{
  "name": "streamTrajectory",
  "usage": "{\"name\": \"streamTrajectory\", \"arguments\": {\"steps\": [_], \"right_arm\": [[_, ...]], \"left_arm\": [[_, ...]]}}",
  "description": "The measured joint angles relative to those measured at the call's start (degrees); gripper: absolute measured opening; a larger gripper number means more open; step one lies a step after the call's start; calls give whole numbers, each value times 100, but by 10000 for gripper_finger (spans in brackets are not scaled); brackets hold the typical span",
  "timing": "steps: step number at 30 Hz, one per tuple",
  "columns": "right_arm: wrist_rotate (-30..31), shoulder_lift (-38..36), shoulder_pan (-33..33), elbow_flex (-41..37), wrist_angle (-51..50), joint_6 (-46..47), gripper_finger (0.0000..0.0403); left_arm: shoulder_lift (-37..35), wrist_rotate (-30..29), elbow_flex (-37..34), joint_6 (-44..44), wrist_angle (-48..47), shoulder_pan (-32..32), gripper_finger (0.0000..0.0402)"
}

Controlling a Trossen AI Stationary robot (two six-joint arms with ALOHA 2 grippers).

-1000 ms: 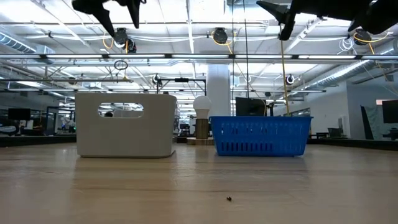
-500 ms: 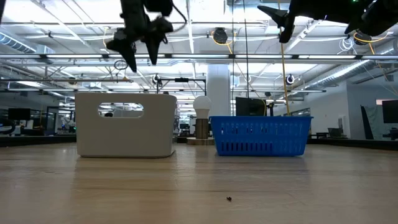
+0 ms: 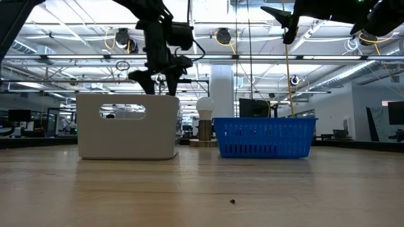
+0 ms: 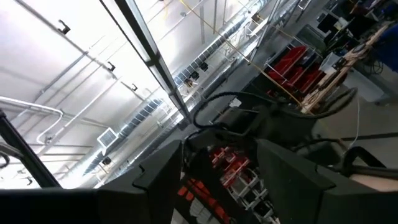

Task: Pick & Place Office items
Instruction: Put the blue digital clock into the blue bin

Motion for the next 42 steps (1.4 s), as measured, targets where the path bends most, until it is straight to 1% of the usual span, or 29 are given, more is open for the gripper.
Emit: {"name": "streamTrajectory", "arguments": {"steps": [3, 7, 14, 21, 26, 36, 42], "right_arm": [[2, 0, 0, 0, -25, 230, 201], [18, 0, 0, 0, -46, 535, 198], [28, 2, 0, 0, -59, 779, 196], [33, 2, 0, 0, -59, 898, 196], [185, 2, 1, 0, -57, 898, 196], [185, 1, 2, 0, -57, 896, 196], [337, 2, 0, 0, -59, 860, 196]], "left_arm": [[188, 27, 0, -27, 217, 0, 303], [362, 11, 0, -65, 196, 0, 303], [428, -458, 0, 30, 182, -7, 303], [430, -675, 0, 127, 203, -6, 303], [430, -845, -3, 112, 214, -6, 303], [432, -952, -636, 17, 358, -89, 303], [432, -763, -864, -370, 470, -160, 303]]}}
